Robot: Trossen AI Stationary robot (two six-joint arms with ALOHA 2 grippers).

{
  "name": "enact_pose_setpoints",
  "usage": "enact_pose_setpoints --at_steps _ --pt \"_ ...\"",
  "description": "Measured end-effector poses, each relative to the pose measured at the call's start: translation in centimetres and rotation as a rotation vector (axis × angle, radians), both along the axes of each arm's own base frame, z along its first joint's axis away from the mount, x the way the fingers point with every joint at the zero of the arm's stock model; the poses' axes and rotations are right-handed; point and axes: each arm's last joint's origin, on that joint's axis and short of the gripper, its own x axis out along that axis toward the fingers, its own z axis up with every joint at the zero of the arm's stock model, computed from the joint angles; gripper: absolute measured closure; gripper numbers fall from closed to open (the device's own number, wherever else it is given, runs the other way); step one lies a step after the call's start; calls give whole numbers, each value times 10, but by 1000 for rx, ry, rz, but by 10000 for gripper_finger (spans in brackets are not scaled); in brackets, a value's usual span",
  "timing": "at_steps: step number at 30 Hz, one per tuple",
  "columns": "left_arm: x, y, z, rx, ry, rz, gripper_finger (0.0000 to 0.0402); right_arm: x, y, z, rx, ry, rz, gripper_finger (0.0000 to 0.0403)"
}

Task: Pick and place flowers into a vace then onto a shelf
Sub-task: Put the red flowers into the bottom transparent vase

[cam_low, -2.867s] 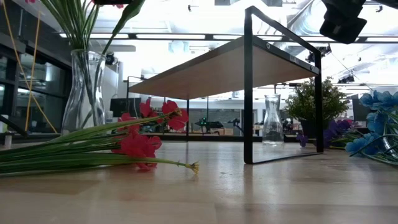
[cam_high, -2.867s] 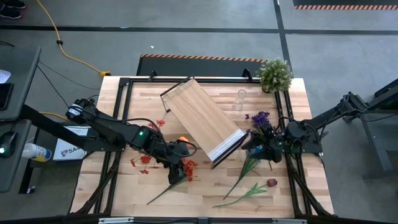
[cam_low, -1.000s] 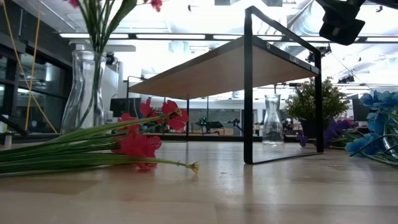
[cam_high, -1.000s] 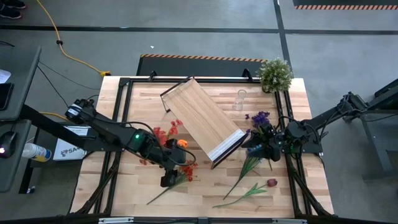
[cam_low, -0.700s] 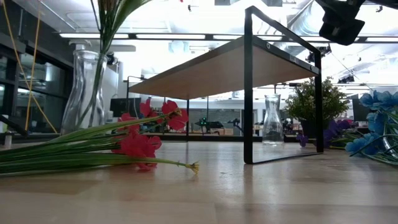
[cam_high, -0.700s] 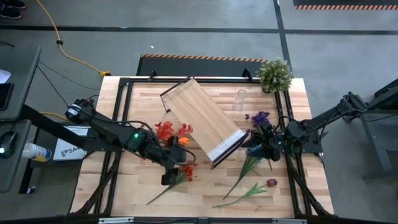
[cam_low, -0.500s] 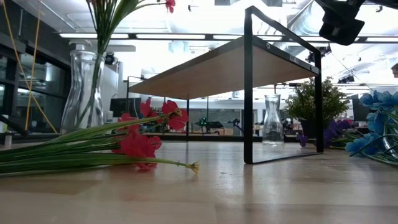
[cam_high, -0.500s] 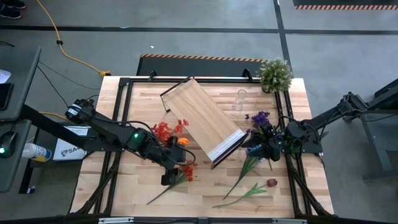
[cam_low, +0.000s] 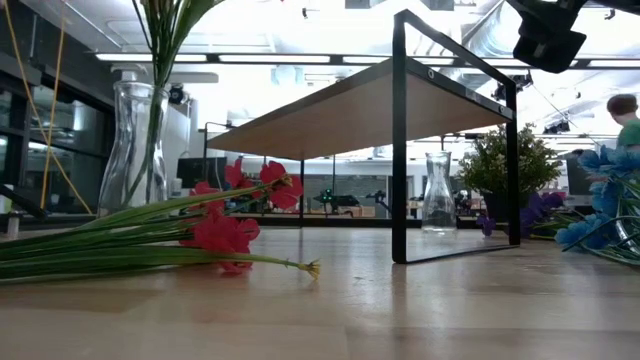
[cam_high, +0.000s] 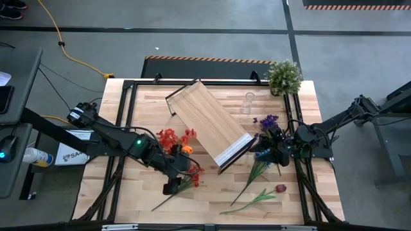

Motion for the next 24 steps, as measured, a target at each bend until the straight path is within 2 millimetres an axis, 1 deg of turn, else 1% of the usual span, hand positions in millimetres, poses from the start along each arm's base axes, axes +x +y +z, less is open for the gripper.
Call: enact_pose_setpoints --at_steps 7,12,15,24 --pt "-3 -4 -1 -44 34 -57 119 0 0 0 -1 1 0 59" --pt "-9 -10 3 -46 15 -84 119 0 -1 -4 -17 39 -19 59" --pt "-15 -13 7 -46 4 -96 119 1 -1 -7 -31 70 -46 59" --pt "-27 -16 16 -49 -20 -122 119 1 -2 -7 -31 70 -65 59"
